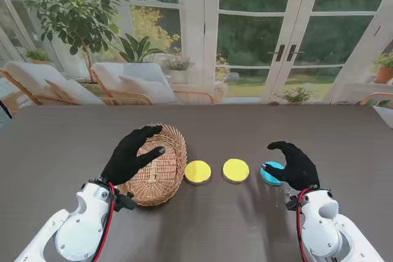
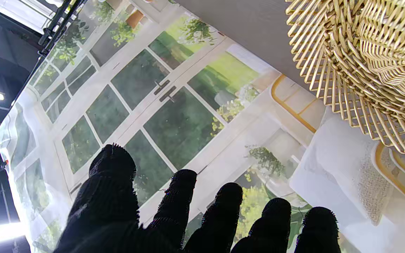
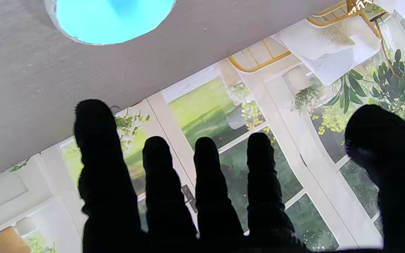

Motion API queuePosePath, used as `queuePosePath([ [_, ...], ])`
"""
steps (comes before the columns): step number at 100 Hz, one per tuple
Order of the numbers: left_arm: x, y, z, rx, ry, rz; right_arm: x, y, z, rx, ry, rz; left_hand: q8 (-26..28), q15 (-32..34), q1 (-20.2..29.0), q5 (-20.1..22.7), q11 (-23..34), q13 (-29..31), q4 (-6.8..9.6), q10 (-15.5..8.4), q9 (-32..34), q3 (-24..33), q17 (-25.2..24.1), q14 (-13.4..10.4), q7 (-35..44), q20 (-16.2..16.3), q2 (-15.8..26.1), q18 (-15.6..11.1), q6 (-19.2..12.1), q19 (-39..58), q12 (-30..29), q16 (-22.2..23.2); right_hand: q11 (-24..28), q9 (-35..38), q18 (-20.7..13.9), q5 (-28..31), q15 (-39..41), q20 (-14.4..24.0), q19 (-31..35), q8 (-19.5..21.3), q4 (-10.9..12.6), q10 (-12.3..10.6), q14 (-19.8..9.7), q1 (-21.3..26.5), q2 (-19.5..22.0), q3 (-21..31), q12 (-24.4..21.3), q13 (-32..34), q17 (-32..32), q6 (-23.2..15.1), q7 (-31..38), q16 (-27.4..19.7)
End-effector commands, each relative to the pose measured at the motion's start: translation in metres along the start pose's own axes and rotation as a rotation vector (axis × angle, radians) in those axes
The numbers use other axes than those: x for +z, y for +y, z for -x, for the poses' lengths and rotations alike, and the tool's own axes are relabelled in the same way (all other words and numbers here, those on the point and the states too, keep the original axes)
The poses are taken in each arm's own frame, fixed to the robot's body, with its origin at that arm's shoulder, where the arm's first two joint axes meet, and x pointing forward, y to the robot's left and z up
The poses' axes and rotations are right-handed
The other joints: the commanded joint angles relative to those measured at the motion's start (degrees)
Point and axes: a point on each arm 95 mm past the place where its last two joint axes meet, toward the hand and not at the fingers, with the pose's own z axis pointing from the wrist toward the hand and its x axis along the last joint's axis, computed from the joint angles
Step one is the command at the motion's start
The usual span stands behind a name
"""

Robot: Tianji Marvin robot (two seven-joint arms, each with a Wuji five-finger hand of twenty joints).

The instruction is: Stack culture dishes into a storage basket

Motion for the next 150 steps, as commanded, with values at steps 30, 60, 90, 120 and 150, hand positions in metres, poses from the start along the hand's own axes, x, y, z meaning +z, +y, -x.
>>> queuePosePath([
  [30, 0.004, 0.002, -0.005, 0.001, 0.019, 0.025, -0.003, 0.000, 0.002, -0.002, 0.003, -0.006, -0.31, -0.77, -0.60, -1.16, -0.25, -1.31, 0.79, -0.61, -0.98, -0.84, -0.78, -0.87, -1.00, -0.69, 2.81, -1.91, -0.10, -1.82, -0.59, -0.56, -0.36, -2.30, -1.36, -1.68, -0.22, 0.49, -1.89, -1.30, 1.20, -1.25, -1.31, -1.19, 0.36, 0.96, -0.45, -1.34, -26.31, -0.83, -0.87, -0.12],
  [60, 0.002, 0.002, -0.001, -0.013, 0.013, 0.025, 0.000, -0.007, 0.000, -0.008, -0.008, -0.030, -0.35, -0.81, -0.61, -1.35, -0.28, -1.44, 0.80, -0.70, -1.04, -0.83, -0.80, -0.88, -1.09, -0.71, 2.83, -1.95, -0.12, -1.83, -0.58, -0.56, -0.43, -2.84, -1.38, -2.29, -0.34, 0.83, -2.21, -1.30, 1.19, -1.23, -1.28, -1.16, 0.22, 0.77, -0.48, -1.56, -26.39, -0.92, -1.07, -0.11],
  [90, 0.002, 0.000, -0.004, 0.008, 0.019, 0.021, -0.006, -0.001, -0.001, -0.049, 0.014, -0.031, -0.36, -0.77, -0.59, -1.44, -0.29, -1.34, 0.78, -0.68, -1.14, -0.84, -0.74, -0.78, -1.11, -0.70, 2.79, -1.86, -0.09, -1.80, -0.61, -0.55, -0.60, -4.04, -1.20, -4.04, -0.71, 1.40, -2.83, -1.35, 0.99, -1.52, -1.28, -1.66, 0.21, -1.04, -0.59, -2.48, -26.95, -1.63, -1.70, -0.07],
  [120, 0.005, 0.002, -0.006, 0.001, 0.029, 0.026, -0.016, 0.014, -0.001, -0.046, 0.020, -0.012, -0.36, -0.78, -0.66, -1.47, -0.29, -1.33, 0.79, -0.74, -1.13, -0.86, -0.63, -0.85, -1.11, -0.73, 2.82, -1.87, -0.13, -1.79, -0.61, -0.56, -0.57, -3.71, -1.47, -3.38, -0.77, 1.83, -3.27, -1.24, 1.41, -1.45, -1.29, -1.36, 0.88, -2.05, -0.64, -2.34, -26.89, -1.58, -1.83, 0.01],
  [150, 0.005, 0.001, -0.002, -0.009, 0.018, 0.027, -0.012, 0.017, -0.010, -0.058, 0.018, -0.005, -0.37, -0.78, -0.52, -1.49, -0.28, -1.36, 0.80, -0.61, -1.13, -0.82, -0.66, -0.75, -1.12, -0.73, 2.83, -1.85, -0.05, -1.79, -0.61, -0.57, -0.73, -3.58, -1.43, -3.06, -0.73, 2.26, -3.35, -1.24, 1.46, -1.31, -1.22, -1.23, 0.46, -1.89, -0.72, -2.02, -26.52, -1.47, -2.14, 0.07],
])
